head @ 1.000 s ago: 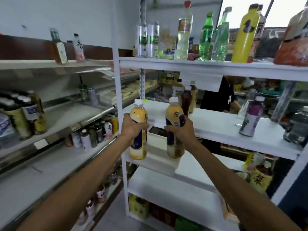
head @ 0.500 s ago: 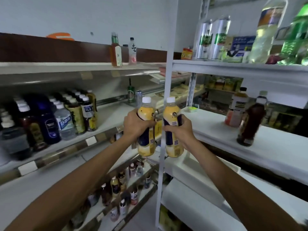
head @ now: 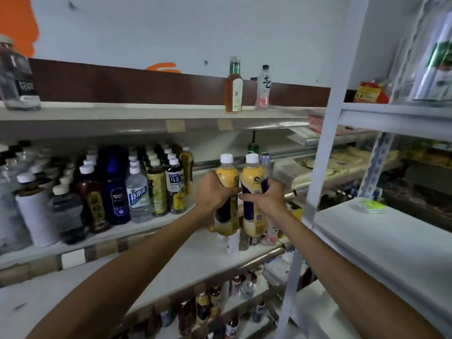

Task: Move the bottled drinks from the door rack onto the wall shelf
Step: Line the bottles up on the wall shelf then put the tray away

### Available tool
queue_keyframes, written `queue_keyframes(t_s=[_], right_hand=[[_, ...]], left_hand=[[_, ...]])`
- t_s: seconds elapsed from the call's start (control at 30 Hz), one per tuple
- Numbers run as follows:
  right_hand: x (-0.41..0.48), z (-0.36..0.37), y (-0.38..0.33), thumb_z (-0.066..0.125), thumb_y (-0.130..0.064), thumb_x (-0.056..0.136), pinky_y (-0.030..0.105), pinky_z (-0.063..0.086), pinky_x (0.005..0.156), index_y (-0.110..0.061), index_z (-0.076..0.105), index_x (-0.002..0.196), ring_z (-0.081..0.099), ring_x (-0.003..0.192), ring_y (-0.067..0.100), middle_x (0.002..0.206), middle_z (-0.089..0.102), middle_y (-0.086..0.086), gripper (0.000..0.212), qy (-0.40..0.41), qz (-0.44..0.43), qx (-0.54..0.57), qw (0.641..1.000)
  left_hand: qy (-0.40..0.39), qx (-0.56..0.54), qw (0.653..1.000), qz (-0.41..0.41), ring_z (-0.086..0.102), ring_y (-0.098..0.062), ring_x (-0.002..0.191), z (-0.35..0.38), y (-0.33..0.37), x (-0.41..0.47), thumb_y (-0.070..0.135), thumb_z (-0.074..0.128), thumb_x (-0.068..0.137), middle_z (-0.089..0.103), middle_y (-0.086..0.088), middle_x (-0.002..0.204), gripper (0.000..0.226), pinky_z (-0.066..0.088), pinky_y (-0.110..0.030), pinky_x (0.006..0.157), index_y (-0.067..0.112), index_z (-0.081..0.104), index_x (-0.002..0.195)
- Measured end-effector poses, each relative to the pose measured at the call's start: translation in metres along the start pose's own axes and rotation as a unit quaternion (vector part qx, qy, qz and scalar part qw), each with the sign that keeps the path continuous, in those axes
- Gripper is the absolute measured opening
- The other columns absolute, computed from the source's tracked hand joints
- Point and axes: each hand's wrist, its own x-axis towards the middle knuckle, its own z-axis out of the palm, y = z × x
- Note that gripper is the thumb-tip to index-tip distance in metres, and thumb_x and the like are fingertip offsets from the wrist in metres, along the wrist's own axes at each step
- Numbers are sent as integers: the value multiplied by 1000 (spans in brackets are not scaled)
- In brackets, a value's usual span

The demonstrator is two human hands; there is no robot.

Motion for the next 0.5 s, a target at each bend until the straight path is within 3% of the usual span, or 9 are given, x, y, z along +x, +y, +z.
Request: queue_keyframes(t_s=[0.1, 0.23, 0.37, 0.5], right_hand=[[34, 19, 9, 92, -13, 58, 32, 54, 76, -24, 64, 81, 68, 82, 16, 82, 70, -7, 38, -9, 1, 0, 1000], [89, 57, 28, 91, -14, 58, 35, 56, 77, -23, 66, 84, 68, 85, 17, 85, 71, -5, 37, -29, 12, -7, 999], [141, 96, 42, 91, -15, 60, 30, 52, 74, -22, 64, 86, 66, 85, 17, 89, 70, -3, 38, -46, 21, -5, 999], [180, 118, 51, 86, -10, 65, 26, 44, 71, -26, 58, 78, 61, 83, 18, 83, 64, -5, 35, -50, 16, -14, 999]], left_hand=[[27, -5, 999, -23, 63, -13, 80, 12, -12, 26, 41, 86, 64, 67, 3, 91, 55, 47, -23, 58, 16, 58, 105], [72, 23, 995, -63, 54, -16, 83, 32, -30, 69, 28, 78, 77, 59, -1, 98, 62, 38, -24, 63, 12, 42, 124], [107, 41, 988, -102, 62, -34, 98, 55, -57, 118, 29, 68, 84, 62, -13, 113, 73, 39, -33, 67, 15, 23, 140], [125, 99, 982, -105, 62, -36, 97, 71, -77, 160, 22, 63, 83, 58, -14, 120, 73, 46, -37, 67, 18, 17, 140]])
